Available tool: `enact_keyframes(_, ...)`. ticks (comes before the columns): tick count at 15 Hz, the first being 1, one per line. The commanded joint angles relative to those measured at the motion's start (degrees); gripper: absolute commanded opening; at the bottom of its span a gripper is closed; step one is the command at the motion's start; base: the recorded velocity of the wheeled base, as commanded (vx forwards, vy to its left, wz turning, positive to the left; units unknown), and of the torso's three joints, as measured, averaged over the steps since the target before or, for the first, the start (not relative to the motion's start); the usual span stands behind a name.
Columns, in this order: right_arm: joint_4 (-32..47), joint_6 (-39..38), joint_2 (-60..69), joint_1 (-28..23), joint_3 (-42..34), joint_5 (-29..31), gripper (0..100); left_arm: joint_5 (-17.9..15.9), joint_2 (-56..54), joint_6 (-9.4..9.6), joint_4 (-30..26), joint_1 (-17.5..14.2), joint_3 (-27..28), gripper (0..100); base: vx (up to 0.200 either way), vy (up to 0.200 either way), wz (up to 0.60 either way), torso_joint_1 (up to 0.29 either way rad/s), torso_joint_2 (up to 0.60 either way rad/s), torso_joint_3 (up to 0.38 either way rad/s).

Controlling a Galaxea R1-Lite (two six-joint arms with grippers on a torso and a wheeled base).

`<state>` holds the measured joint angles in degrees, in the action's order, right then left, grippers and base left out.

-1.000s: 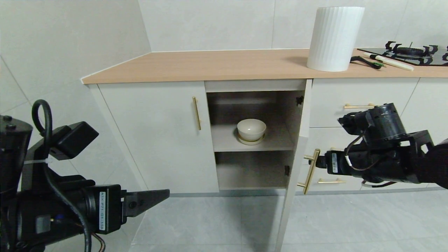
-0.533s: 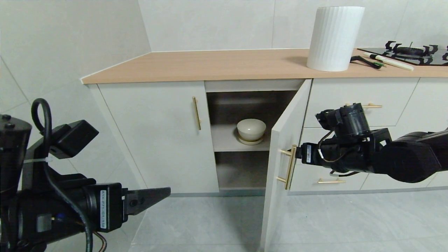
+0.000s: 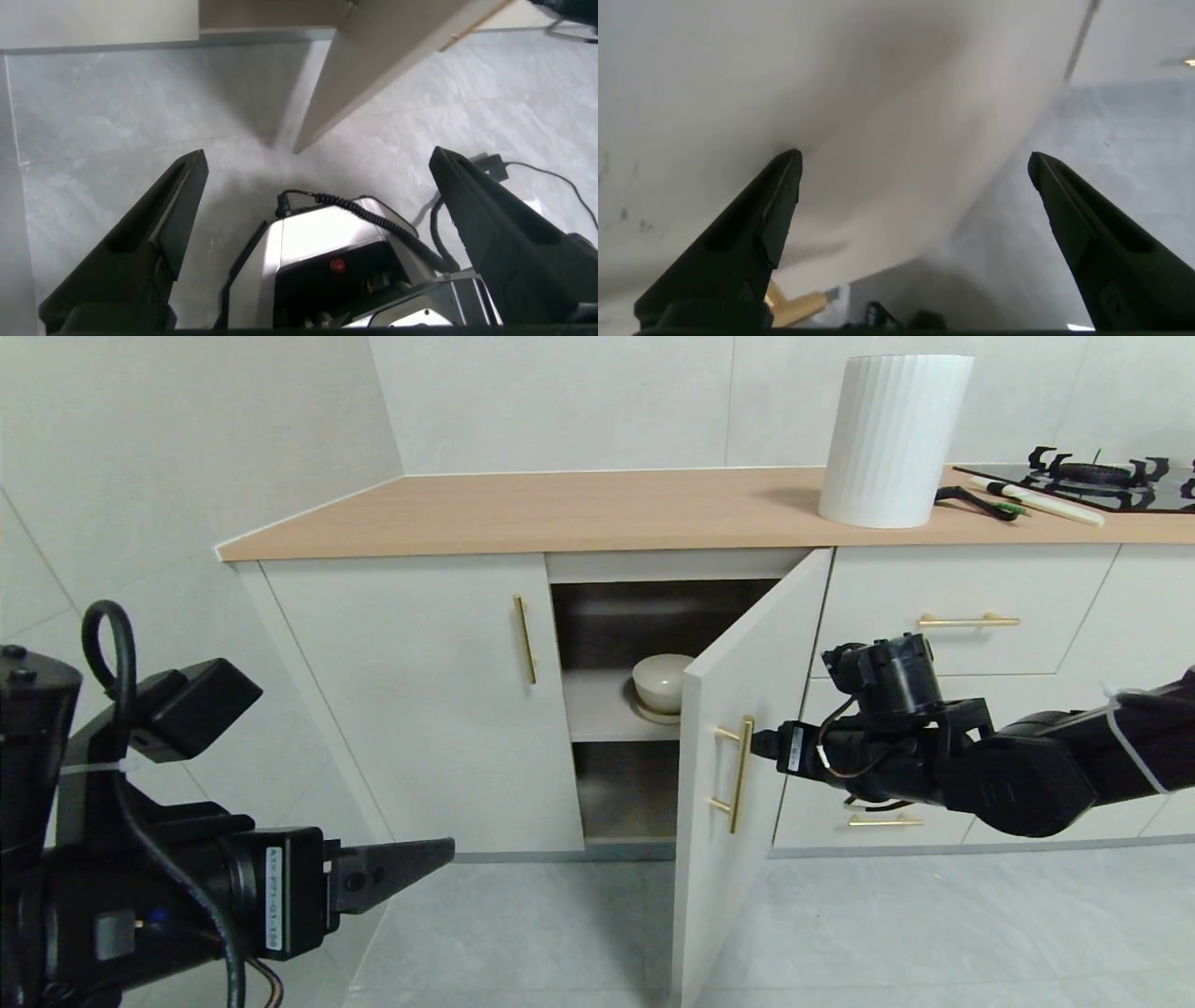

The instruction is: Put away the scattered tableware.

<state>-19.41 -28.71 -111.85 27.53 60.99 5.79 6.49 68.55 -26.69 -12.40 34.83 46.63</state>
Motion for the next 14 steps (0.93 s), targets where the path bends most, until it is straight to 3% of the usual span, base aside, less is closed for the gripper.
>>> enact_keyframes(1,-1.2,-0.6,-1.7,0.4,0.0,0.0,100,0.0,-0.1,-0.03,0.0,0.0,0.0,100,0.2,0.0,0.0,-0.007,0.0,-0.007)
enact_keyframes(2,-2.3,-1.4,-2.1,0.6,0.1,0.0,100,0.0,0.0,-0.03,0.0,0.0,0.0,100,0.2,0.0,0.0,-0.002,0.0,-0.002)
enact_keyframes(11,-9.1,-10.2,-4.8,0.6,3.6,0.3,100,0.1,0.5,-0.12,0.1,0.0,0.0,100,0.0,0.0,0.0,0.0,0.0,0.0)
enact_keyframes(14,-9.1,-15.1,-8.8,0.5,9.3,4.2,100,0.1,0.5,-0.12,0.1,0.0,0.0,100,0.0,0.0,0.0,0.0,0.0,0.0)
